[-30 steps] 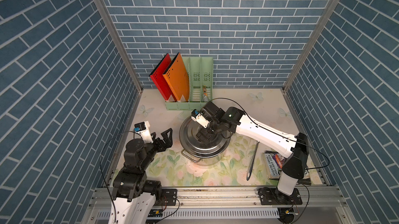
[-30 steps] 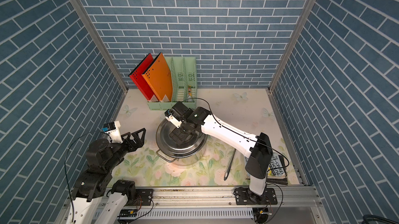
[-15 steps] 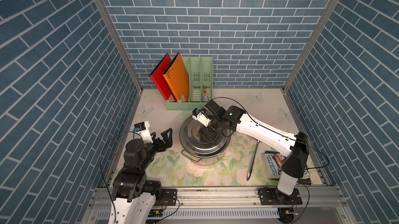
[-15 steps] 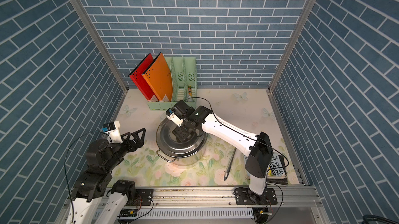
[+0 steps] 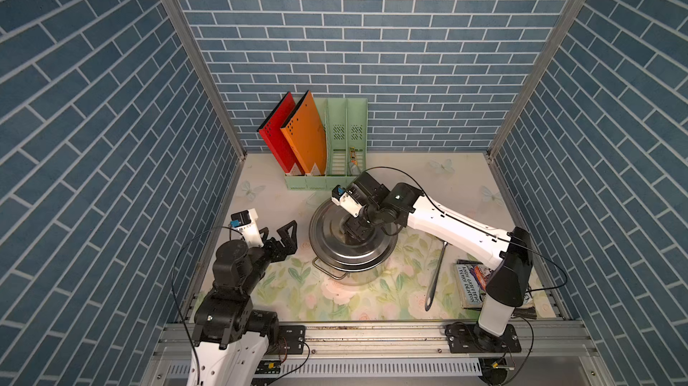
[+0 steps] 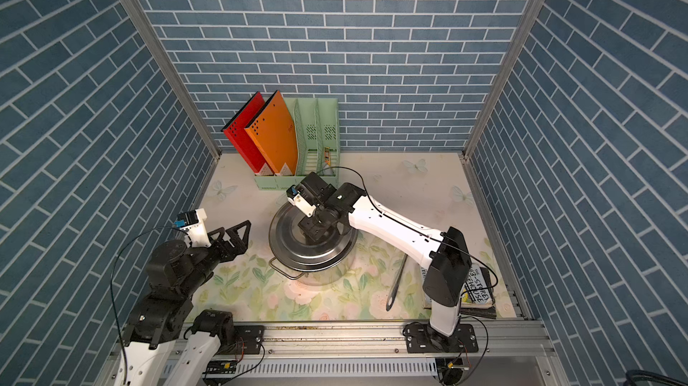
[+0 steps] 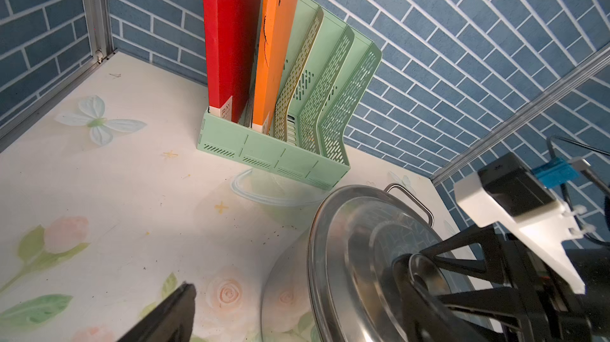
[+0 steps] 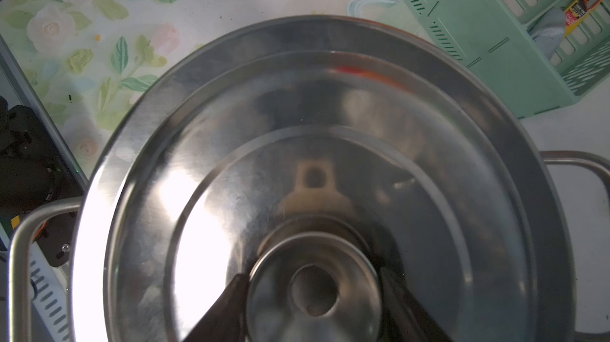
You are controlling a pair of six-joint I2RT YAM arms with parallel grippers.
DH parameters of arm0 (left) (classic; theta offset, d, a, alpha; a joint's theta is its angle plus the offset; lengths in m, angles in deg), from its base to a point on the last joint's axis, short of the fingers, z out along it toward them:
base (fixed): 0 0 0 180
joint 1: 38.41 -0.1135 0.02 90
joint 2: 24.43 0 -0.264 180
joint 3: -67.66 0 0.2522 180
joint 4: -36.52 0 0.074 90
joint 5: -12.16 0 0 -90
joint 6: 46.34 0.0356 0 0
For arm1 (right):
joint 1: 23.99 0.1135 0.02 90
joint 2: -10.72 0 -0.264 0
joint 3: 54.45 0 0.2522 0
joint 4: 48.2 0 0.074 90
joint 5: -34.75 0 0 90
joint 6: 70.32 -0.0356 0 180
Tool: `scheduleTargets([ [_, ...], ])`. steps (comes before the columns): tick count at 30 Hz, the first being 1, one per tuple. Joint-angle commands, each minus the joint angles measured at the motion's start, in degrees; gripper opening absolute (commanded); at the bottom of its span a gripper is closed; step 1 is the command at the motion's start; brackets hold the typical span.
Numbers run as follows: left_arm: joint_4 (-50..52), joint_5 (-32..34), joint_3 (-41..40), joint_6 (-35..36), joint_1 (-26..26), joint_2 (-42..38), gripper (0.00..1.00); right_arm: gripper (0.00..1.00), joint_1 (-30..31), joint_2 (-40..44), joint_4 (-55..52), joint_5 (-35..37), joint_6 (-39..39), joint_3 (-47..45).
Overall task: Stir the soup with a spoon
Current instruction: Pick up the lid from the pan.
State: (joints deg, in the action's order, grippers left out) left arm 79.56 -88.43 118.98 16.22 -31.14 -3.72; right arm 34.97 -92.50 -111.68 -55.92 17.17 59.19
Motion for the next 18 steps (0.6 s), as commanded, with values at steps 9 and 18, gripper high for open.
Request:
scheduleTargets([
  [9, -0.4, 0.0, -0.8, 0.3, 0.2, -0.8, 1.0, 0.38, -0.3, 4.2, -0.9, 0.6, 1.2, 3.6],
  [18, -0.3, 0.2, -0.8, 0.2, 0.2, -0.9, 1.0, 0.38, -2.2, 7.6, -3.0, 2.3, 1.7, 9.5],
])
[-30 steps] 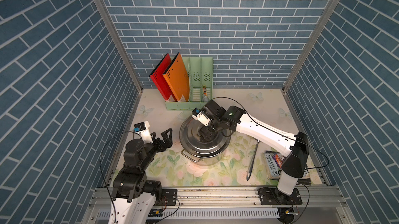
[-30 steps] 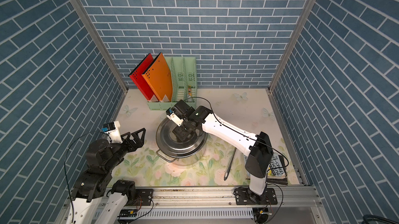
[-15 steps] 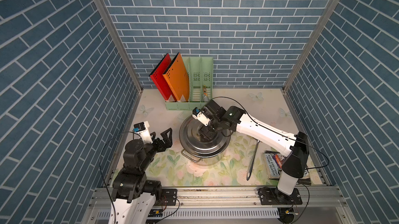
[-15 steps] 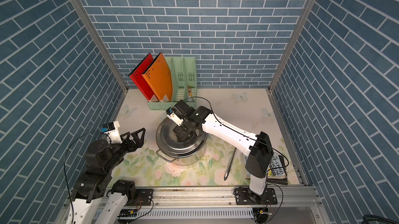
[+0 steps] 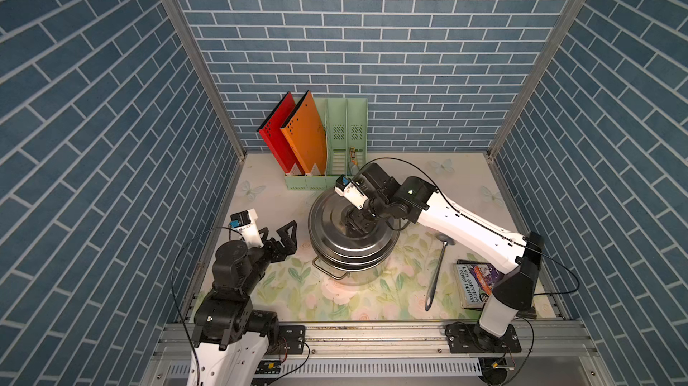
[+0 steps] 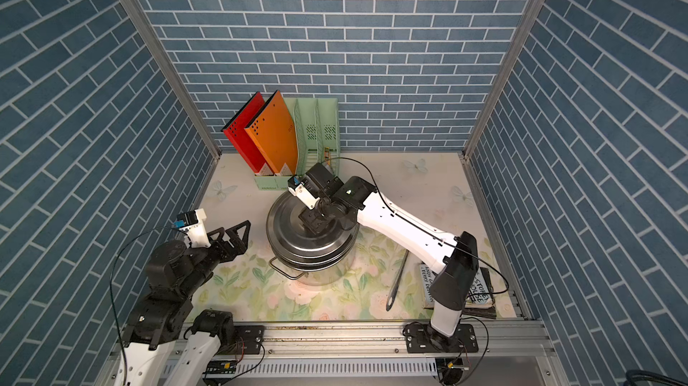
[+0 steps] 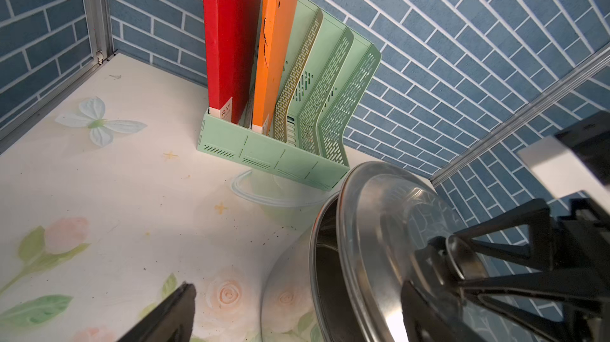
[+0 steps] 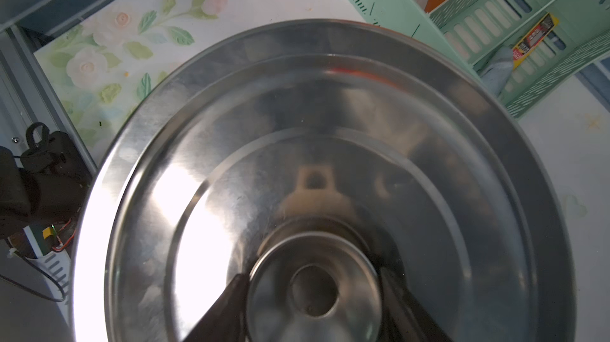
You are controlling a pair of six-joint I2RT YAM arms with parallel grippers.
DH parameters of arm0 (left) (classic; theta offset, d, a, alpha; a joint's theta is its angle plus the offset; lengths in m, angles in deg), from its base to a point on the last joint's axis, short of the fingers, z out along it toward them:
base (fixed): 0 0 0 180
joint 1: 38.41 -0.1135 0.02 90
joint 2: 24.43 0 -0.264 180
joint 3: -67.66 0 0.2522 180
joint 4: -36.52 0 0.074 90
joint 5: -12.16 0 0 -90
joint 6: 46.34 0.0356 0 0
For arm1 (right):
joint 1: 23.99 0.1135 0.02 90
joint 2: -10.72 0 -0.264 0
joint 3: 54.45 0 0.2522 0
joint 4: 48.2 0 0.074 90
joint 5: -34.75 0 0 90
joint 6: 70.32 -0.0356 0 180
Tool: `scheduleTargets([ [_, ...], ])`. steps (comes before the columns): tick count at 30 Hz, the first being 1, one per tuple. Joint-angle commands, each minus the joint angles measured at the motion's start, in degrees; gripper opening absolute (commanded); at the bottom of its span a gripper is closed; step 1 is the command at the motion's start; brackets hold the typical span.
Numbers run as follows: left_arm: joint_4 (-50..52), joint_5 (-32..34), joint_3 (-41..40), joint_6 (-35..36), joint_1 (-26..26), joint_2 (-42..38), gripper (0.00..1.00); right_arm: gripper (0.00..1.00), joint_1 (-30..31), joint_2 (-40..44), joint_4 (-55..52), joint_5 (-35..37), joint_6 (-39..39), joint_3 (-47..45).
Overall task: Stir the soup with a spoon
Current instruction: Pick up the lid from the pan, then place the lid at the center of the board.
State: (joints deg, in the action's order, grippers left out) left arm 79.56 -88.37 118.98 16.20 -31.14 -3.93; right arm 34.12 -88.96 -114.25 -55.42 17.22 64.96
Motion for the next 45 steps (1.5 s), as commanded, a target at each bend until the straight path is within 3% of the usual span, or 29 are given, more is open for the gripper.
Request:
scheduleTargets([
  [1, -0.3, 0.2, -0.8, 0.2, 0.2, -0.7, 1.0, 0.38, -2.0, 4.6, -0.7, 2.7, 1.7, 4.5],
  [6, -0.3, 0.0, -0.7, 0.3, 0.2, -0.6, 1.0, 0.38, -9.9, 8.7, -1.1, 6.5, 2.0, 3.8],
  [14, -0.4, -0.3, -0.6, 0.4, 0.2, 0.1, 1.0, 0.38, -36.9, 16.5, 12.4, 3.6, 2.4, -11.4],
  [22, -0.5, -0.2, -0.8, 0.3, 0.2, -0.6, 1.0, 0.39, -55.3, 10.0, 29.1, -0.2, -1.0, -26.6],
  [31, -0.9, 0.2, -1.1, 0.2, 0.2, -0.6, 1.0, 0.4, -62.0, -1.4, 36.4, -0.4, -1.4, -30.8],
  [45, -0.8, 0.5, -1.1, 0.1, 0.2, -1.2, 1.0, 0.46, -63.2, -12.4, 36.8, -2.6, -1.9, -29.4],
])
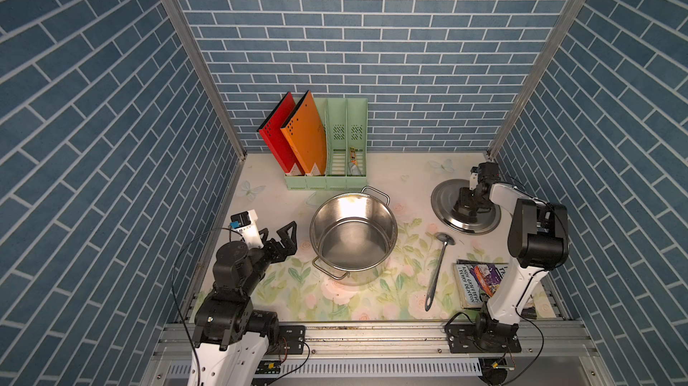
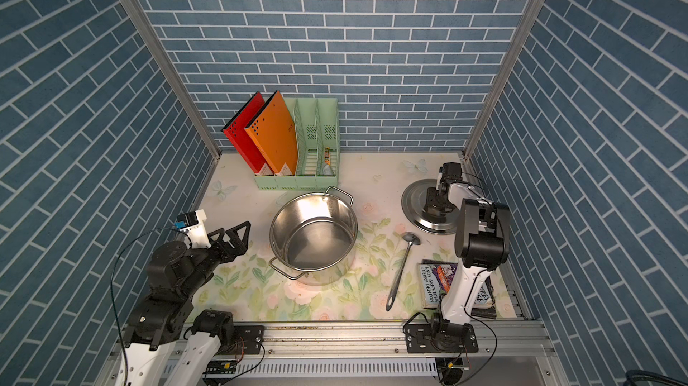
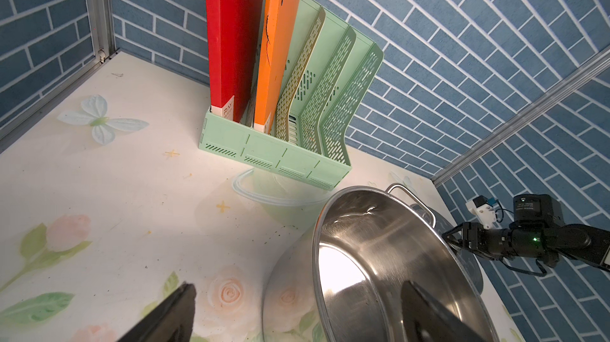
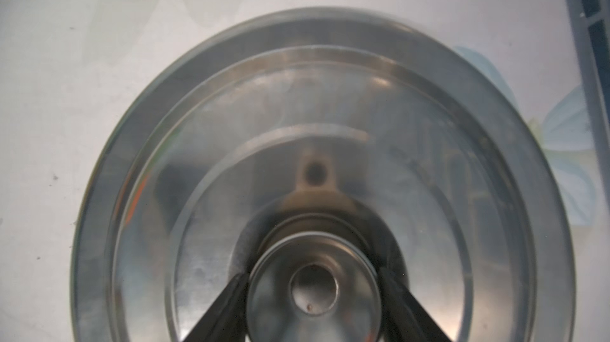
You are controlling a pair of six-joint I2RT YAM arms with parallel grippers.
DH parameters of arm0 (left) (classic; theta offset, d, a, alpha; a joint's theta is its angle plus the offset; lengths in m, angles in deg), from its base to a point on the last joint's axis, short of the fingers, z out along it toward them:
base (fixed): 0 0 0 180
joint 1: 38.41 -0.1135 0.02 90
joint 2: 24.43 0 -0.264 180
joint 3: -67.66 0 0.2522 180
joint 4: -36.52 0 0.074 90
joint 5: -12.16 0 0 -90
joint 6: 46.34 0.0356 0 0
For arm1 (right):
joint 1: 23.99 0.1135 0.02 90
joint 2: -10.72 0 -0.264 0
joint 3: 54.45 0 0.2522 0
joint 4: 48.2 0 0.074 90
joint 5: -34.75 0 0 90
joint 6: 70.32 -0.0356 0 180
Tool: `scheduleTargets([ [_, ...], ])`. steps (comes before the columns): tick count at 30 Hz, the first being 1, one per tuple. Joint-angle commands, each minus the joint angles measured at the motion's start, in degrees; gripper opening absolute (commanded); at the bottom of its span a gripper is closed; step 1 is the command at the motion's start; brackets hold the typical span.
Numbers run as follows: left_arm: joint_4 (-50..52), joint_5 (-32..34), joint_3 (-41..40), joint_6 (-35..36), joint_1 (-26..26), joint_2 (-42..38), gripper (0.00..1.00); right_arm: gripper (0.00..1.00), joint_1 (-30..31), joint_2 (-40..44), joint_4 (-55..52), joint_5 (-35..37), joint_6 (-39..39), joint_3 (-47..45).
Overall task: Stir the soup with a spoon
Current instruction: Place the lid at the center of the board, then pick up the spoon from the center of the board.
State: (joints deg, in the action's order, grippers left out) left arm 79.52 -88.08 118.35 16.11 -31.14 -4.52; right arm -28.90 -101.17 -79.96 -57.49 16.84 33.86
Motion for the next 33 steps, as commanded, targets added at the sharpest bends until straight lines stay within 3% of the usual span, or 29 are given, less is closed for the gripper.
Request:
scheduleTargets([
  [1, -0.8, 0.2, -0.4, 0.1, 0.2, -0.7, 1.0, 0.47, -0.2, -0.4, 2.6, -0.6, -1.6, 1.7],
  [5, -0.8, 0.2, -0.5, 0.1, 0.2, -0.8, 1.0, 0.56, -0.2, -1.2, 2.3, -0.2, -1.6, 1.2],
  [11, -0.8, 0.0, -0.4, 0.2, 0.2, -0.8, 1.0, 0.79, -0.2, 1.7, 2.5, 0.0, -1.7, 0.2],
  [16, -1.3, -0.6, 0.1, 0.7, 0.2, -0.4, 1.0, 0.86, -0.1, 8.0, 0.9, -0.1, -1.8, 0.9],
  [21, -3.8, -3.4, 1.6, 1.3, 0.2, 1.6, 1.0, 0.86, 2.3, 21.5, -2.9, -0.8, -1.9, -4.0],
  [24, -6.6, -7.6, 2.5, 1.3, 0.2, 3.7, 1.0, 0.84, 8.8, 32.6, -5.2, -3.9, -3.0, -12.5],
  [28, -12.3, -13.3, 1.8, 0.3, 0.2, 5.3, 1.0, 0.79, 20.2, 47.0, -9.0, -5.4, -11.2, -25.0],
  [33, -18.9, -16.7, 0.6, -2.1, 0.2, 5.5, 1.0, 0.66, 23.5, 61.6, -9.2, -14.2, -24.1, -39.8],
])
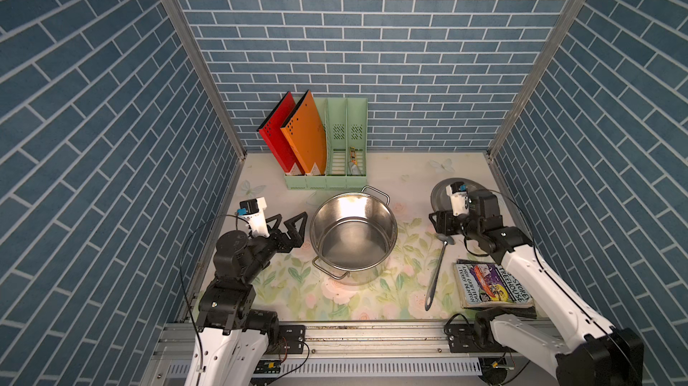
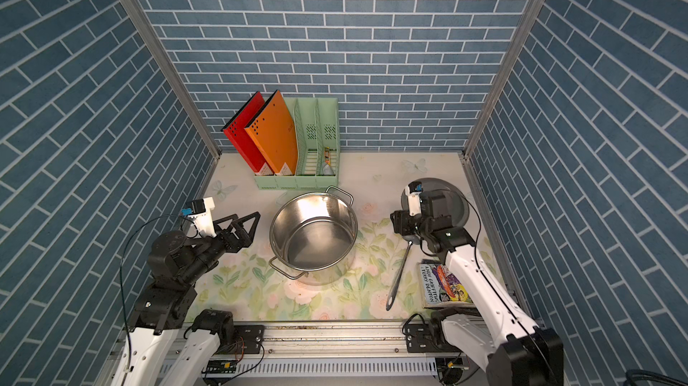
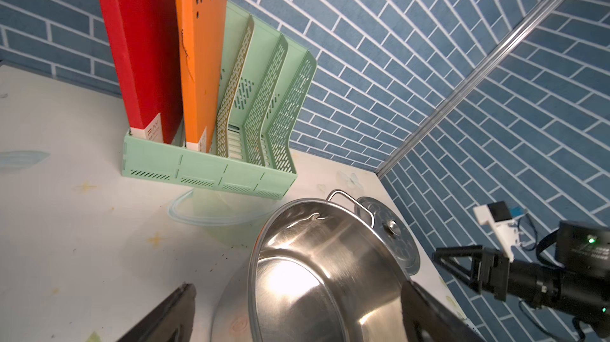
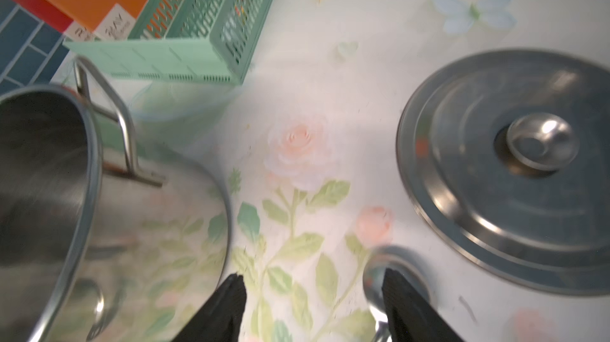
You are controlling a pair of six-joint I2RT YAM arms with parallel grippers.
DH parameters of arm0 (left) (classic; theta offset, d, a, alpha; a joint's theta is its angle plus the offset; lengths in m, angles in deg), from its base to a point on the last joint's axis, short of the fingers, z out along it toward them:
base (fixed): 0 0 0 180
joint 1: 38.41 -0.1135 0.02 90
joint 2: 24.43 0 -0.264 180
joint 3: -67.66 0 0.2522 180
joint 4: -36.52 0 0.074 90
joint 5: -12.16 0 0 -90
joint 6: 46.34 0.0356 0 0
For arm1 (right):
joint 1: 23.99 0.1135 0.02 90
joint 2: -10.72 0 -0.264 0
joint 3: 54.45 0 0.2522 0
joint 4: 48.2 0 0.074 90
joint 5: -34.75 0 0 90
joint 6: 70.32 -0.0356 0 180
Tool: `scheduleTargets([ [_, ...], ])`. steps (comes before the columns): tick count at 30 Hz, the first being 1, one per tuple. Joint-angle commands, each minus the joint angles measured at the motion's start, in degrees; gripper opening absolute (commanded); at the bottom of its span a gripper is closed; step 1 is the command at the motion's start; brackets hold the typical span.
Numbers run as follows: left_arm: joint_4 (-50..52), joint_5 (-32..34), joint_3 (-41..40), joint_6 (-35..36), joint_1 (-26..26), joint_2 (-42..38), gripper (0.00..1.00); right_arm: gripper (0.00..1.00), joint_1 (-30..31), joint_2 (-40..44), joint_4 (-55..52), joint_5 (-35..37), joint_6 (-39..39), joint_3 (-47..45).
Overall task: Stir the soup with a spoon
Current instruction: Pick up the spoon from the center of the board.
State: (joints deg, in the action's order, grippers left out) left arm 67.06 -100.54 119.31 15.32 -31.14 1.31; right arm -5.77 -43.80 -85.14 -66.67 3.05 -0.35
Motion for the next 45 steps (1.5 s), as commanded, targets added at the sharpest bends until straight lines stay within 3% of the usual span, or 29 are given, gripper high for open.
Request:
scheduleTargets([
  [1, -6.8, -4.4, -0.4, -1.4, 0.2, -0.5, 1.0, 0.64, 0.6, 6.0, -5.0, -5.1, -11.8, -7.3],
  [7, -6.8, -4.8, -1.1, -0.3, 0.3, -1.3, 1.0, 0.61, 1.1, 9.2, -9.7, -4.3, -16.5, -12.0],
  [18, -5.9, -4.5, -1.6, 1.4, 0.2, -1.7, 1.0, 0.5, 1.5, 9.2, -7.0, -0.4, -18.8, -16.5],
  [33, -3.9, -3.4, -1.4, 2.5, 0.2, -1.8, 1.0, 0.43, 2.6, 4.9, 2.1, -1.2, -21.2, -22.5],
  [45, -1.0, -3.9, 0.2, 3.9, 0.2, -1.8, 1.0, 0.27, 2.5, -0.1, 12.2, -3.1, -21.2, -24.3],
])
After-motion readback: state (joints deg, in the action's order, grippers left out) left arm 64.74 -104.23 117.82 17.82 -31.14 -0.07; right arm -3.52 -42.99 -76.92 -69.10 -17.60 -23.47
